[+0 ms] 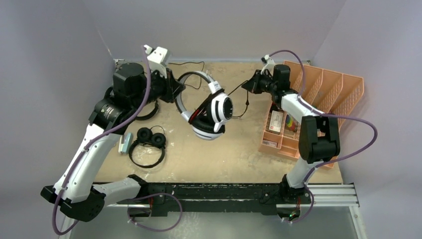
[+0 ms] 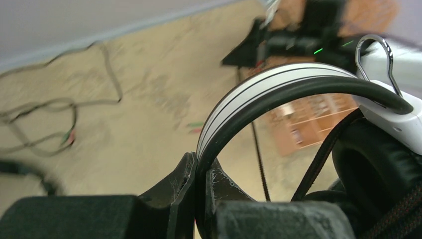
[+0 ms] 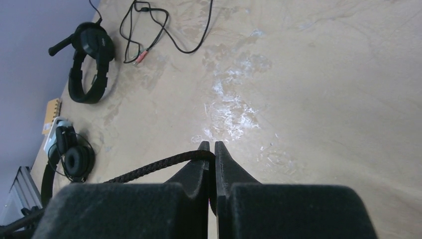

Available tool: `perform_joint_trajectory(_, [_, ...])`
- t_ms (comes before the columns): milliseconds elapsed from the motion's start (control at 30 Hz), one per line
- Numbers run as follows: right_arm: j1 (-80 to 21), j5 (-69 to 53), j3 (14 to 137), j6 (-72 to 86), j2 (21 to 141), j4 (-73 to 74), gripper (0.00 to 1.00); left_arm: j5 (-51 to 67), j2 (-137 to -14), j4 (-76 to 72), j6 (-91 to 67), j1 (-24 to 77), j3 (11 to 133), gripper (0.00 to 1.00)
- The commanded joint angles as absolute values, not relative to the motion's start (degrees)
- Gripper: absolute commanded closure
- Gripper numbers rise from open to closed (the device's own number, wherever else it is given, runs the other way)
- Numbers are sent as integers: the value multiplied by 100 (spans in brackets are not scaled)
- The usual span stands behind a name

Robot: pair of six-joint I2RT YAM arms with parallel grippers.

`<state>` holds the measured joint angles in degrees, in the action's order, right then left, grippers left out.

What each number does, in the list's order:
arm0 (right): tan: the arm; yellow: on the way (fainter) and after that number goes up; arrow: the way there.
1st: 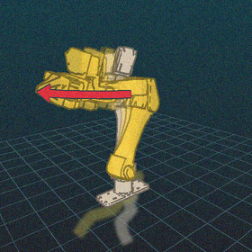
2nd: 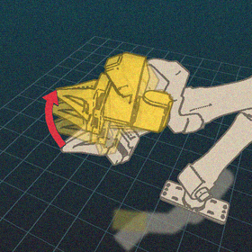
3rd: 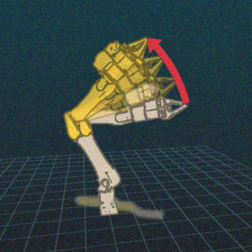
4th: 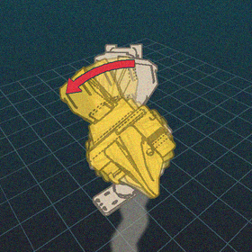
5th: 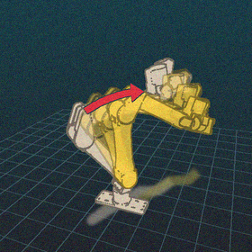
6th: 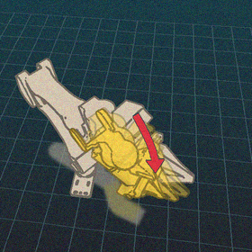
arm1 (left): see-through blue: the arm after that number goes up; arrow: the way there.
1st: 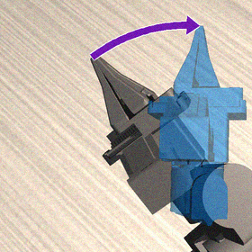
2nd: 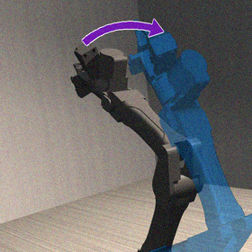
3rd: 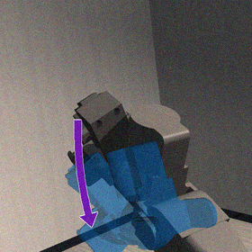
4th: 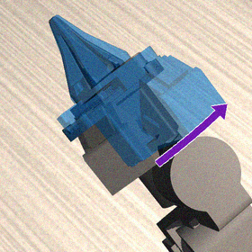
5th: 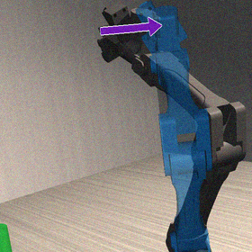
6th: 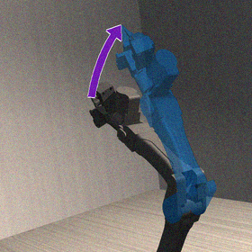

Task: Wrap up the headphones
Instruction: Wrap the headphones cable around the headphones.

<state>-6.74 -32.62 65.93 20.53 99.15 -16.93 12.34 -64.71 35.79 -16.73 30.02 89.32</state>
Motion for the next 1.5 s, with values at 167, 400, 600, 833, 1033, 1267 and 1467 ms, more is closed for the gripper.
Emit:
perform_joint_trajectory(167, [-571,-2895,8071,1266,9538,63,100,-1170,-6432,4507,-811,3116,8072,100])
perform_joint_trajectory(400, [-576,-3366,9033,1189,9384,893,100,-2575,-6949,4308,-936,3225,7687,100])
perform_joint_trajectory(600, [-763,-4103,9521,1491,9218,1261,100,-3070,-7537,3954,-1155,3231,7549,100])
perform_joint_trajectory(833, [-1432,-4668,9546,2193,8987,879,100,-3405,-8139,3577,-1507,3243,7764,100])
perform_joint_trajectory(1033, [-2051,-4956,9271,2984,8813,124,100,-3645,-8569,3345,-2243,3243,8203,100])
perform_joint_trajectory(1267, [-2712,-4646,8852,3101,8383,27,100,-4074,-8917,3117,-2910,3227,8805,100])
perform_joint_trajectory(1467, [-3328,-4335,8302,3321,8122,-489,100,-4108,-9120,2995,-3210,3226,9335,100])
